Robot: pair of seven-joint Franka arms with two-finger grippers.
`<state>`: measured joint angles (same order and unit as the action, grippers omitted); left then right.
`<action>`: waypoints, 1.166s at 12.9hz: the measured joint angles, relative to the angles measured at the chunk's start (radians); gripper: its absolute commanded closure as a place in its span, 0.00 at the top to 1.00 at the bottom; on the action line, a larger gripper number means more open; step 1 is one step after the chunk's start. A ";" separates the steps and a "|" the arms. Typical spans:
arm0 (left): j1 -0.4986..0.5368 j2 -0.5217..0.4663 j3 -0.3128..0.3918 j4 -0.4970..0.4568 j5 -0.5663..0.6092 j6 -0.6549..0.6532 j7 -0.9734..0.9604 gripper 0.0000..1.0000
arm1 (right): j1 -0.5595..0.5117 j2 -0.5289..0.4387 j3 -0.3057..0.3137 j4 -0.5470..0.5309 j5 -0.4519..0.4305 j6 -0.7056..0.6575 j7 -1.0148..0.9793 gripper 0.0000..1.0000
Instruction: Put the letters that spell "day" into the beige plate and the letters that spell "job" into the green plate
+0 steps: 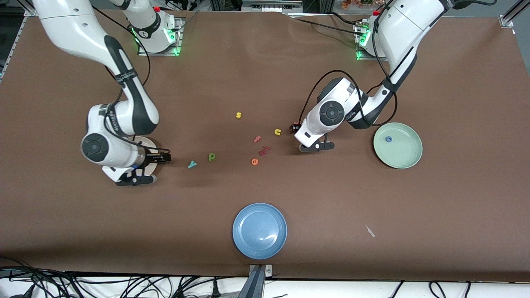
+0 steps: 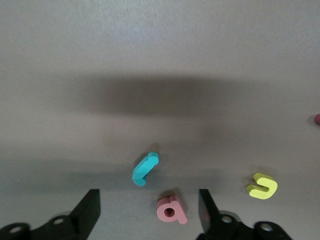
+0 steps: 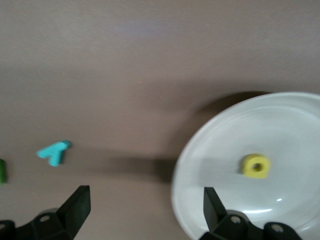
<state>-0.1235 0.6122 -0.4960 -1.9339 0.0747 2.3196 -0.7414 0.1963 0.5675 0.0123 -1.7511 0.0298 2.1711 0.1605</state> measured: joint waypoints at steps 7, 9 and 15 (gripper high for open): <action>0.000 0.011 0.007 -0.002 0.122 0.032 -0.080 0.46 | 0.128 0.029 0.001 -0.001 0.021 0.130 0.480 1.00; -0.001 0.020 0.007 -0.002 0.129 0.040 -0.096 0.45 | 0.147 0.056 0.002 -0.001 0.021 0.173 0.570 1.00; -0.001 0.030 0.007 -0.002 0.129 0.049 -0.100 0.08 | 0.153 0.086 0.000 -0.001 0.023 0.202 0.615 0.99</action>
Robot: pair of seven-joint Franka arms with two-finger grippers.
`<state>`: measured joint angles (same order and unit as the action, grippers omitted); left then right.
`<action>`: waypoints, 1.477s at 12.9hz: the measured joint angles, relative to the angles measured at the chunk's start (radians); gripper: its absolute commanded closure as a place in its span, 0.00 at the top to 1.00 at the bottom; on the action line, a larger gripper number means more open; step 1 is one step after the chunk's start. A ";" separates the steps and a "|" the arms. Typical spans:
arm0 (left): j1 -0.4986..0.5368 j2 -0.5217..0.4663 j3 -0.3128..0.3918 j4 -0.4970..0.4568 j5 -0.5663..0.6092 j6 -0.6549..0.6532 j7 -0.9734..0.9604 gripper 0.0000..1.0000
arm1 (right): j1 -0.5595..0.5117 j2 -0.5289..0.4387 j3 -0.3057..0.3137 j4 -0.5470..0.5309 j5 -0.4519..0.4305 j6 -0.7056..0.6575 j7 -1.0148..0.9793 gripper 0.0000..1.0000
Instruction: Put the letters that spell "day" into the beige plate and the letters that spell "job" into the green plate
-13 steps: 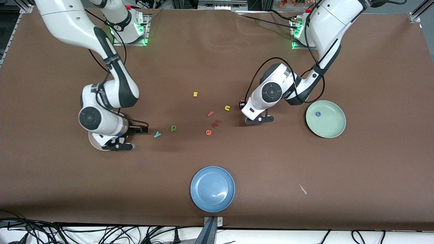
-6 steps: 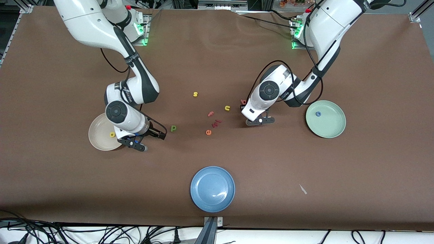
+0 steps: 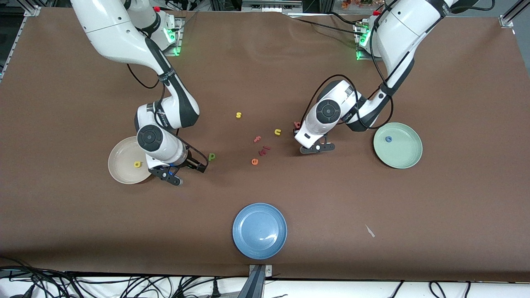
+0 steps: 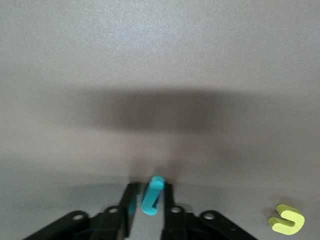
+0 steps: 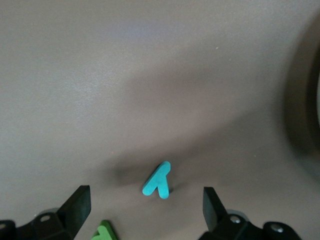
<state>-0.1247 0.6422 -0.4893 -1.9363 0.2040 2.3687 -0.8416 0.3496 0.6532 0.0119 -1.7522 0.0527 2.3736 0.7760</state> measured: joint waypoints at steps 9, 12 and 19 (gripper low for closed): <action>0.067 -0.063 0.003 0.036 0.011 -0.122 0.047 0.00 | -0.002 0.011 -0.001 -0.042 0.028 0.051 0.001 0.65; 0.189 -0.174 0.002 0.061 0.010 -0.307 0.198 0.00 | -0.002 0.010 -0.001 -0.042 0.028 0.052 0.000 0.49; 0.614 -0.210 0.019 0.145 0.022 -0.569 0.704 0.00 | -0.004 0.007 -0.004 -0.042 0.028 0.052 0.000 0.25</action>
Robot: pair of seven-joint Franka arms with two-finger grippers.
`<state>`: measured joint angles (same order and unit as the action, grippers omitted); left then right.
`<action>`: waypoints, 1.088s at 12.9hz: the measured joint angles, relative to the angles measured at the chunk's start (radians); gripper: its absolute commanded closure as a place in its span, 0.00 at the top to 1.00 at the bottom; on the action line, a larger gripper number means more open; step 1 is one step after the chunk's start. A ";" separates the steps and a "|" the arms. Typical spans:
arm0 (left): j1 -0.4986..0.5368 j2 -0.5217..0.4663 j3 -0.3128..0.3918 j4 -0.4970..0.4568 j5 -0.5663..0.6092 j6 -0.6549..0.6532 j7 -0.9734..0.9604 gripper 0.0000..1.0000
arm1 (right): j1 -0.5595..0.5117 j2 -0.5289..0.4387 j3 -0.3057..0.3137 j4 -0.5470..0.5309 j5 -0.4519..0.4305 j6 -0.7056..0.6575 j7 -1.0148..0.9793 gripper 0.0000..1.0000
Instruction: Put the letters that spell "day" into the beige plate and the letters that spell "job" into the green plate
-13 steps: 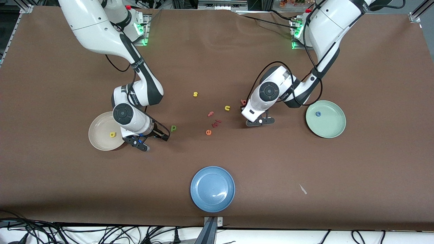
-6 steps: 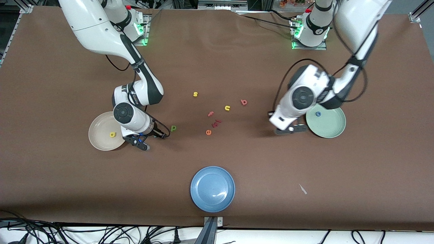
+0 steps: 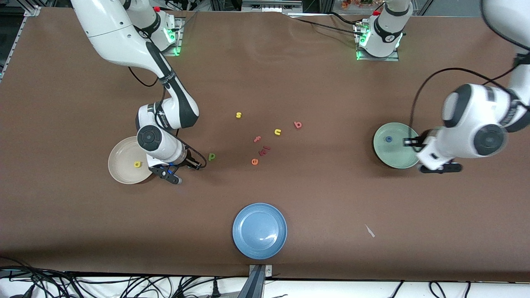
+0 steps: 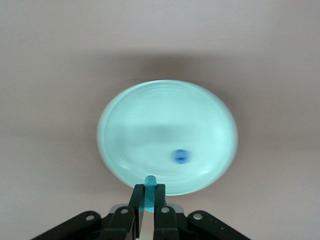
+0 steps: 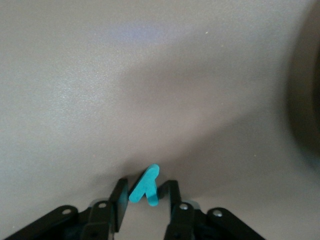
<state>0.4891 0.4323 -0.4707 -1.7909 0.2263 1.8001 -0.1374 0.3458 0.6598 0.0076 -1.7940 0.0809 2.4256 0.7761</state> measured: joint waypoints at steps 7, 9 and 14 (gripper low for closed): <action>0.034 0.201 -0.010 -0.001 0.088 0.116 -0.015 0.99 | 0.001 0.000 0.001 0.006 0.000 0.001 -0.002 0.15; 0.027 0.217 -0.010 0.001 0.089 0.125 -0.032 1.00 | 0.001 0.000 0.001 0.014 0.000 -0.001 -0.004 0.14; 0.016 0.211 -0.202 0.036 0.087 0.124 -0.305 1.00 | 0.001 -0.014 -0.008 0.062 -0.002 -0.120 -0.116 0.13</action>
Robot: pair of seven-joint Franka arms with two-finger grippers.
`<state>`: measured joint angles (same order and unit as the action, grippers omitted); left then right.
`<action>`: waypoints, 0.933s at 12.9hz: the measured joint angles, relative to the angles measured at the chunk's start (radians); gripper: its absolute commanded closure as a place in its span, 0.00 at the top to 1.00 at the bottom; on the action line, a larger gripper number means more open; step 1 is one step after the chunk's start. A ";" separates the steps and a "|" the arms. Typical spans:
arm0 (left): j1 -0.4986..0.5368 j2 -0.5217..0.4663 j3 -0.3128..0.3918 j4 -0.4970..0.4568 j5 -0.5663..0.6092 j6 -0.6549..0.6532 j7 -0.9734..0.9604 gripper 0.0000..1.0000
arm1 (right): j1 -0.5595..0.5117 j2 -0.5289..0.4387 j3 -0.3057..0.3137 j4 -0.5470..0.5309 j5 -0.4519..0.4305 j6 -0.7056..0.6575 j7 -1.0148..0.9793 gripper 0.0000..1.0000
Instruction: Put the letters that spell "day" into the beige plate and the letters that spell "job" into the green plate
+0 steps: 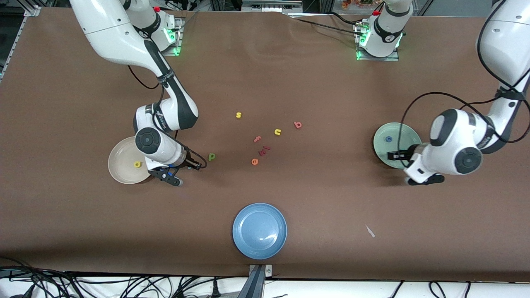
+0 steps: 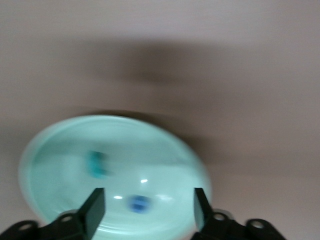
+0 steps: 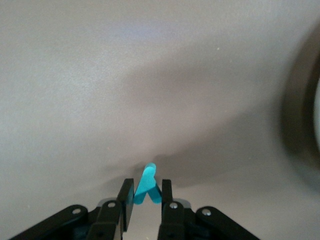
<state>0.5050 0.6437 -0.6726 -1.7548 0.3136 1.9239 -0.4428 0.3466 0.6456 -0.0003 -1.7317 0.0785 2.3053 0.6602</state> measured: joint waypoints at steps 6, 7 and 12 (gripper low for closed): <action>-0.152 0.003 -0.191 -0.100 -0.047 0.144 -0.494 1.00 | -0.004 -0.120 -0.107 -0.075 0.000 -0.105 -0.354 0.13; -0.192 0.006 -0.189 -0.127 -0.045 0.214 -0.577 1.00 | -0.004 -0.139 -0.125 -0.100 0.000 -0.104 -0.407 0.13; -0.337 0.028 -0.147 -0.177 0.122 0.286 -1.017 1.00 | -0.005 -0.172 -0.235 -0.162 -0.001 -0.104 -0.712 0.35</action>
<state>0.1677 0.6716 -0.8196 -1.9318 0.4351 2.2103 -1.4596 0.3414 0.4740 -0.2350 -1.8937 0.0780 2.2011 -0.0520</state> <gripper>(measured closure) 0.000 0.736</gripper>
